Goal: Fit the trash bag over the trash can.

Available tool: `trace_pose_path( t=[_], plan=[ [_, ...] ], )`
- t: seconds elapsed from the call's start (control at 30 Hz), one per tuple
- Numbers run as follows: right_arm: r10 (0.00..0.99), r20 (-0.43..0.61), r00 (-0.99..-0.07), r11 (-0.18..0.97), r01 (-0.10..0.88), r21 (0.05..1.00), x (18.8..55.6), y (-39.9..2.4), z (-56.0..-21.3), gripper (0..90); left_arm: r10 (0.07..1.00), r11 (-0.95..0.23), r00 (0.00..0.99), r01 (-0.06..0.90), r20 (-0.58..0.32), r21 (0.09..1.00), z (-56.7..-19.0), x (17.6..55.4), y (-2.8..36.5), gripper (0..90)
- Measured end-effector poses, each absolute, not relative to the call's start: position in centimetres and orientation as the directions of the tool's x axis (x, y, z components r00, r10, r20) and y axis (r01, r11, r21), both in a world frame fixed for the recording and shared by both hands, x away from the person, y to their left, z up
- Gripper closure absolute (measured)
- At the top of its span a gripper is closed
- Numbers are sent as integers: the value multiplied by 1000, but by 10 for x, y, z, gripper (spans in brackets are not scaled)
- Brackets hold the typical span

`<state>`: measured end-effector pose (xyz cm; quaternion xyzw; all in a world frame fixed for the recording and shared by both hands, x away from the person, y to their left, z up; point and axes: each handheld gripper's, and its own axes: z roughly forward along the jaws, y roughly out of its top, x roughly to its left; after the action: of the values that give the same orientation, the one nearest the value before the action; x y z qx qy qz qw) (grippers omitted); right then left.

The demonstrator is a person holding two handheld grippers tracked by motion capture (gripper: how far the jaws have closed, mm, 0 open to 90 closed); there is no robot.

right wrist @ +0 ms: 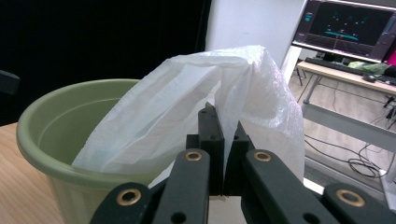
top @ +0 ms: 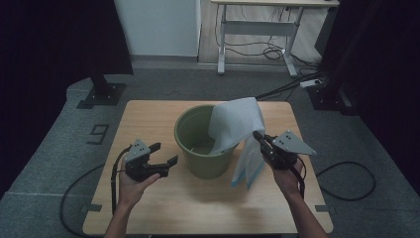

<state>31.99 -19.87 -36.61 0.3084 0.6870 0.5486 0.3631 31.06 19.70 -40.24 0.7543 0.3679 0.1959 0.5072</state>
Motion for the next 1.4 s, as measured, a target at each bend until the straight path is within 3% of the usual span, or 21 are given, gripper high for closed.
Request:
trace_pose_path(
  t=[1.07, 1.33, 1.4],
  plan=[
    [732, -188, -655, 300, 62, 952, 327, -156, -379, 873, 707, -237, 706, 305, -52, 922, -377, 316, 150, 195],
    [738, -105, -667, 224, 95, 970, 322, -165, -400, 417, 717, -232, 695, 311, -54, 922, -379, 316, 155, 196],
    [752, -82, -654, 201, 108, 974, 315, -169, -406, 347, 718, -232, 694, 311, -54, 922, -379, 316, 155, 196]
  ],
)
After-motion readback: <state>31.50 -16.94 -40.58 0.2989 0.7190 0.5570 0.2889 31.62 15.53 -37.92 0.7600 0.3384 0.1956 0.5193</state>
